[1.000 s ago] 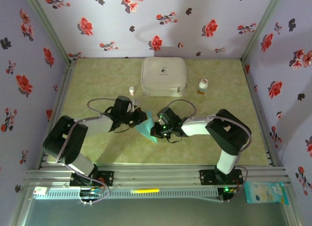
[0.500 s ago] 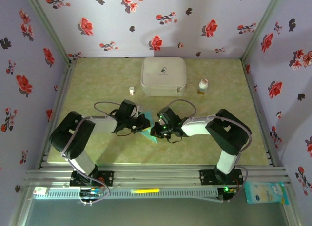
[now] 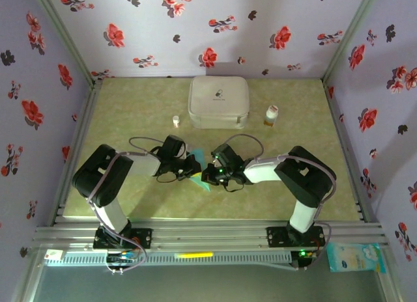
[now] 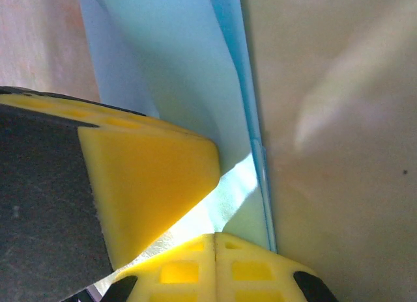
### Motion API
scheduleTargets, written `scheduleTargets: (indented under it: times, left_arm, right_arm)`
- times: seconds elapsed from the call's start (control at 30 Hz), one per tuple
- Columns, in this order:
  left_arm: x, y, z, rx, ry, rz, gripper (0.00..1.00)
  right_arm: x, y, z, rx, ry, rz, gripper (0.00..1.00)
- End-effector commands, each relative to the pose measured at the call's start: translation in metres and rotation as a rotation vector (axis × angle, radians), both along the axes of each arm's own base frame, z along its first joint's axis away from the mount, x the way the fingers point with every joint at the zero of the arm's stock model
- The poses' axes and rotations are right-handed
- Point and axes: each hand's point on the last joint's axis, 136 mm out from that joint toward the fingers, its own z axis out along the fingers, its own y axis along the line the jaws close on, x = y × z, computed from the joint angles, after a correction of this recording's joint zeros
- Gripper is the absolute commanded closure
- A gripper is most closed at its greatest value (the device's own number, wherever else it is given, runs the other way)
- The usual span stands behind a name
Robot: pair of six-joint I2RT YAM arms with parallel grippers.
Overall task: Fold a paper plane with a square sheet of paper (pick it up from the middle)
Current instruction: Fourth fold the wing at the center of the table.
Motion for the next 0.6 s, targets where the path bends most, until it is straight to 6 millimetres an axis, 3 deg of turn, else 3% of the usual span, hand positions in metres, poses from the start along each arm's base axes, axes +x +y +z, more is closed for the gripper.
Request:
scheduleTargets:
  times: [0.0,0.57]
  left_arm:
    - [0.018,0.025,-0.020,0.118,-0.002,0.088,1.00]
    - [0.066,0.054,-0.015,0.124,-0.029,0.161,1.00]
  right_arm:
    - [-0.033,-0.044,-0.051,-0.204,0.140,-0.003,1.00]
    - [-0.038,-0.049,-0.056,-0.216,0.149,0.014,1.00]
